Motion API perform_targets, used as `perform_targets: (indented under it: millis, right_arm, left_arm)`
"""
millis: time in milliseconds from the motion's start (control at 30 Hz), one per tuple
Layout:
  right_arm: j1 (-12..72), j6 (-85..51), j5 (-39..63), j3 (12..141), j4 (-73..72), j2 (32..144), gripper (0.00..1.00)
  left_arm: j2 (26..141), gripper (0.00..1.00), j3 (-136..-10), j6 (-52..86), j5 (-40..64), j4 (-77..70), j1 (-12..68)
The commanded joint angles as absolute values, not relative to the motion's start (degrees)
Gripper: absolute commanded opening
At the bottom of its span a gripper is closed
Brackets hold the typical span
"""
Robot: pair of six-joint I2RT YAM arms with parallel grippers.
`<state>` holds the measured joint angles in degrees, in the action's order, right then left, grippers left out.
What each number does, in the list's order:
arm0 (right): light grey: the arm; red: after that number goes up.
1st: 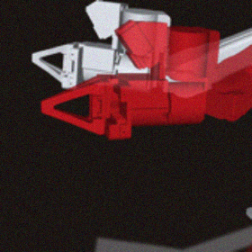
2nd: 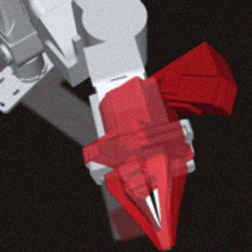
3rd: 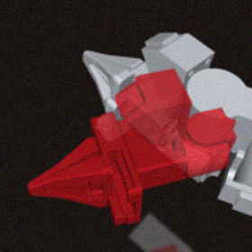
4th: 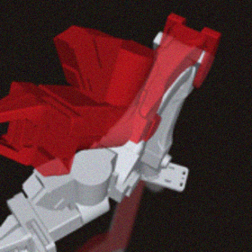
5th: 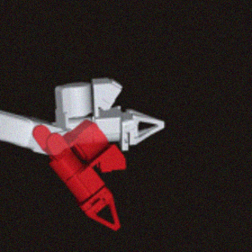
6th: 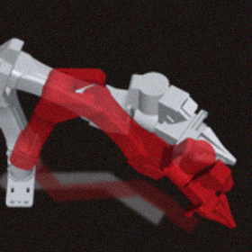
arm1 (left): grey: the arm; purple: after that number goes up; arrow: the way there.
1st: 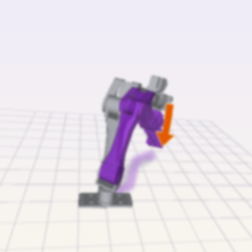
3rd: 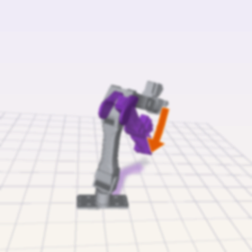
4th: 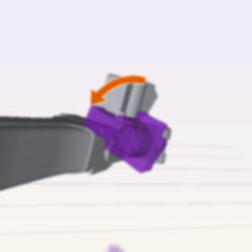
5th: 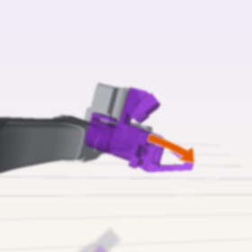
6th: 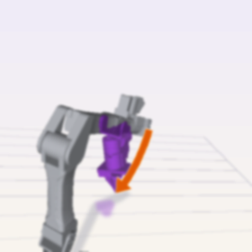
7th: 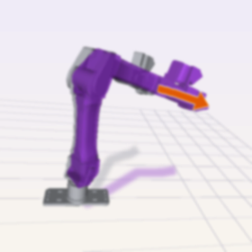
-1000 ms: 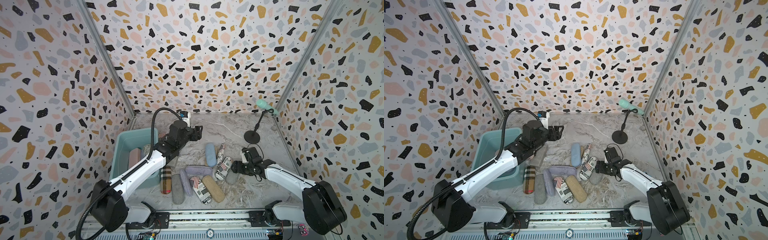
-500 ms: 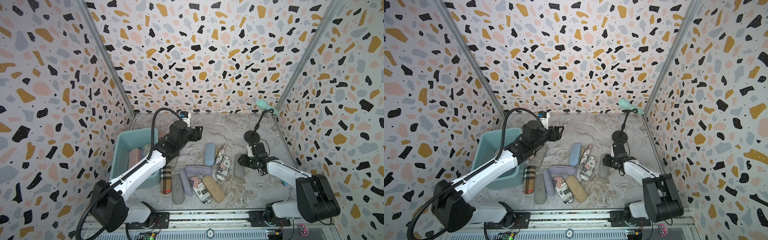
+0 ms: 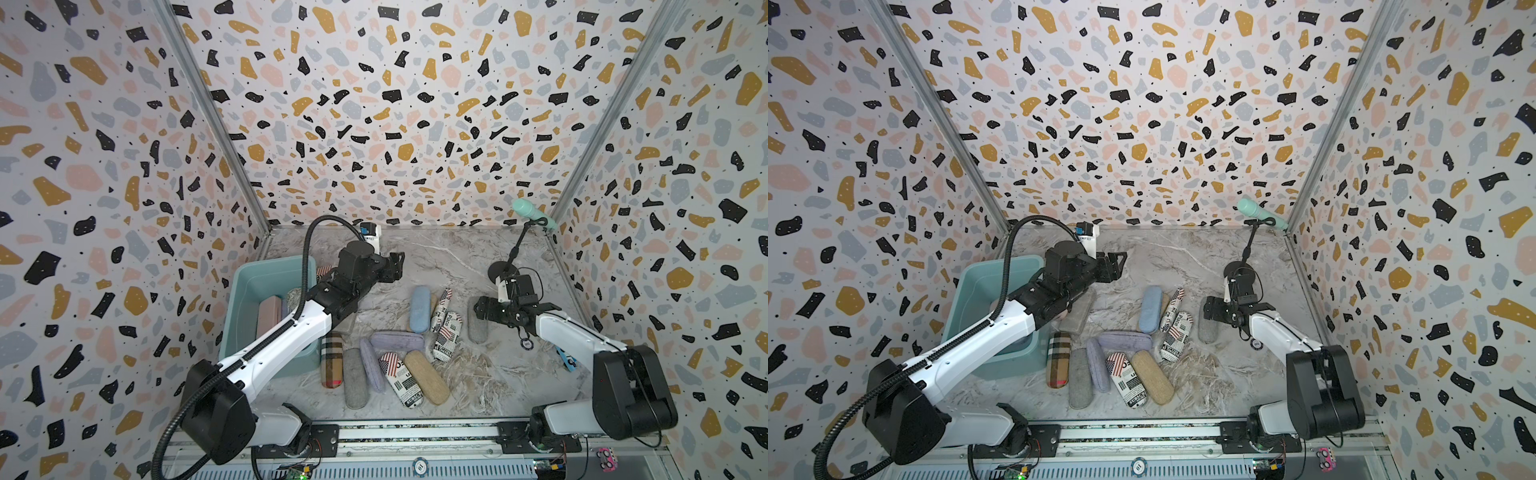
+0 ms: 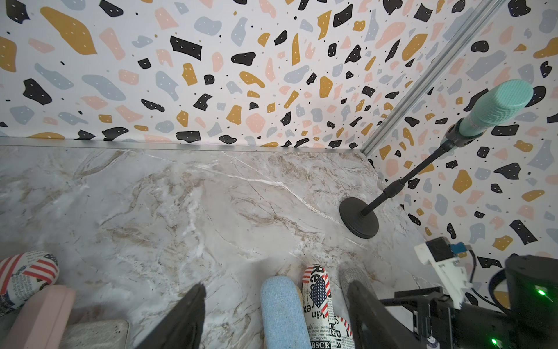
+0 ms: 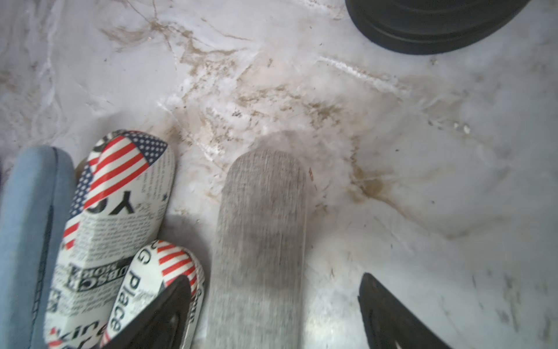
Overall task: Put the glasses cases into the storage boxes
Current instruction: Move the glasses case to the center of the board, then pick up the glasses case at the center of the board.
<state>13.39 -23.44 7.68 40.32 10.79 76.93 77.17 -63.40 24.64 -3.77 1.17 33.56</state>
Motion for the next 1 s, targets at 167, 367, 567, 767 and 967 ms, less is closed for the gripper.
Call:
perform_targets:
  millis: [167, 367, 567, 767, 967]
  right_arm:
    - [22.23, -26.89, 0.03, 36.84, 18.82, 75.32, 0.92]
    - [23.62, -28.01, -2.78, 36.47, 17.39, 77.14, 0.88]
    - [23.2, -28.55, -3.42, 36.22, 14.97, 79.62, 0.8]
    - [22.18, -27.56, -2.99, 36.64, 13.17, 81.06, 0.76]
    - [21.93, -26.61, -1.78, 36.34, 10.66, 81.5, 0.69]
  left_arm:
    - [77.0, 0.76, -63.23, 24.17, -3.16, -0.26, 33.84]
    - [76.44, 0.77, -62.62, 23.82, -3.51, -0.9, 33.89]
    - [76.54, 0.78, -62.57, 24.09, -3.18, -0.97, 33.88]
    - [76.52, 0.78, -62.76, 24.12, -2.9, -0.7, 33.89]
    - [76.46, 0.79, -62.67, 24.26, -2.45, -0.7, 33.86]
